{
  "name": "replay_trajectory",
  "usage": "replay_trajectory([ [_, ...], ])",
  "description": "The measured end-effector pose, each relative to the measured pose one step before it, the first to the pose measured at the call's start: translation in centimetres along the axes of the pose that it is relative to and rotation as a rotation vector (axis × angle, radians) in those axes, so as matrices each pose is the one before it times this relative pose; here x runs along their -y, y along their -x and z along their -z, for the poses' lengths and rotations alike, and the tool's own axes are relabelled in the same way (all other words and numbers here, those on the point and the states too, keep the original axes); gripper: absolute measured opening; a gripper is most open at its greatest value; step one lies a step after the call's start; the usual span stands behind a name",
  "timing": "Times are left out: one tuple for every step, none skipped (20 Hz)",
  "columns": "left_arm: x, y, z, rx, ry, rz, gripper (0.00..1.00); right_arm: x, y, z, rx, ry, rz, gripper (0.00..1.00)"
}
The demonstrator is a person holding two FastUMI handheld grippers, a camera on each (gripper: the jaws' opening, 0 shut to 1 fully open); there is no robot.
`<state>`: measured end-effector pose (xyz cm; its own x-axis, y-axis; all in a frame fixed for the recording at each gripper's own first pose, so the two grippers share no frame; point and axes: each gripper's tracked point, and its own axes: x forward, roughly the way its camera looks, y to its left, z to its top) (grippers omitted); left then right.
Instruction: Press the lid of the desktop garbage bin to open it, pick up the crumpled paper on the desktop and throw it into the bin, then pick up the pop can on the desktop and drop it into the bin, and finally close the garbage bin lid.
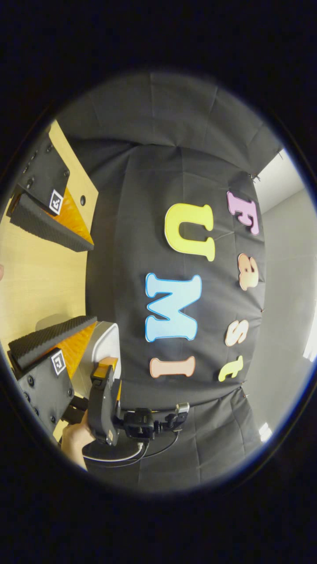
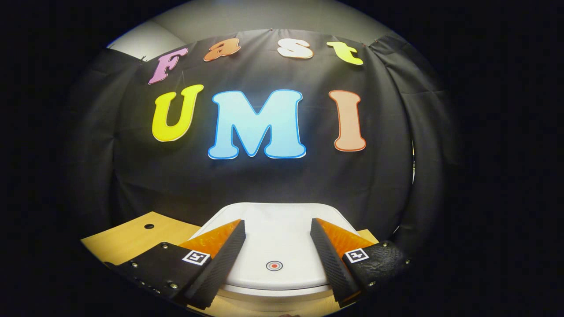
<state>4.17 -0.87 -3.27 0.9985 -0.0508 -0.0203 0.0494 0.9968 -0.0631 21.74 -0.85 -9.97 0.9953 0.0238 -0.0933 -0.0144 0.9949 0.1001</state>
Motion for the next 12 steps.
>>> replay_trajectory([
  [0.108,0.107,0.078,-0.0022,0.00247,0.00129,0.96,-0.042,0.014,-0.069,0.01076,0.0038,0.00161,0.95],
  [0.088,-0.046,-0.027,-0.00097,-0.00001,0.00015,0.96,-0.009,0.025,0.173,0.00679,0.01324,0.00313,0.95],
  [0.025,-0.114,-0.009,-0.0001,-0.00074,-0.00032,0.96,-0.013,0.006,0.139,0.00555,0.01595,0.00283,0.95],
  [0.099,0.003,0.031,-0.00053,-0.00109,0.00201,0.96,0.028,0.034,-0.022,0.00881,0.007,0.00271,0.95],
  [0.143,0.006,0.001,-0.00003,-0.00276,-0.00026,0.96,0.016,-0.05,0.021,0.00239,-0.0022,0.00082,0.96],
  [0.027,0.025,0.068,-0.00098,-0.00301,-0.00144,0.96,-0.008,-0.06,0.17,-0.00054,-0.00632,-0.00011,0.96],
  [-0.058,0.059,0.074,-0.00067,-0.00167,-0.00154,0.96,-0.01,-0.024,0.084,0.00029,-0.00201,-0.00102,0.96],
  [-0.014,0.032,0.064,-0.00103,-0.00049,-0.00128,0.95,-0.022,0.031,0.086,0.00072,0.00442,-0.00091,0.96],
  [-0.015,0.073,0.122,-0.00272,-0.00023,-0.00243,0.96,0.032,-0.025,0.101,0.00112,0.00463,-0.00118,0.96],
  [-0.098,-0.024,-0.117,-0.00222,-0.00123,-0.00304,0.96,0.129,-0.023,0.014,0.0032,-0.01342,0.00044,0.96],
  [-0.142,-0.055,0.077,-0.00091,-0.00134,-0.00443,0.96,0.023,0.02,0.259,0.00157,-0.02143,0.00087,0.96],
  [-0.116,-0.015,0.144,-0.00147,0.00043,-0.00513,0.95,0.037,-0.115,-0.485,0.03299,0.00101,0.00406,0.96],
])
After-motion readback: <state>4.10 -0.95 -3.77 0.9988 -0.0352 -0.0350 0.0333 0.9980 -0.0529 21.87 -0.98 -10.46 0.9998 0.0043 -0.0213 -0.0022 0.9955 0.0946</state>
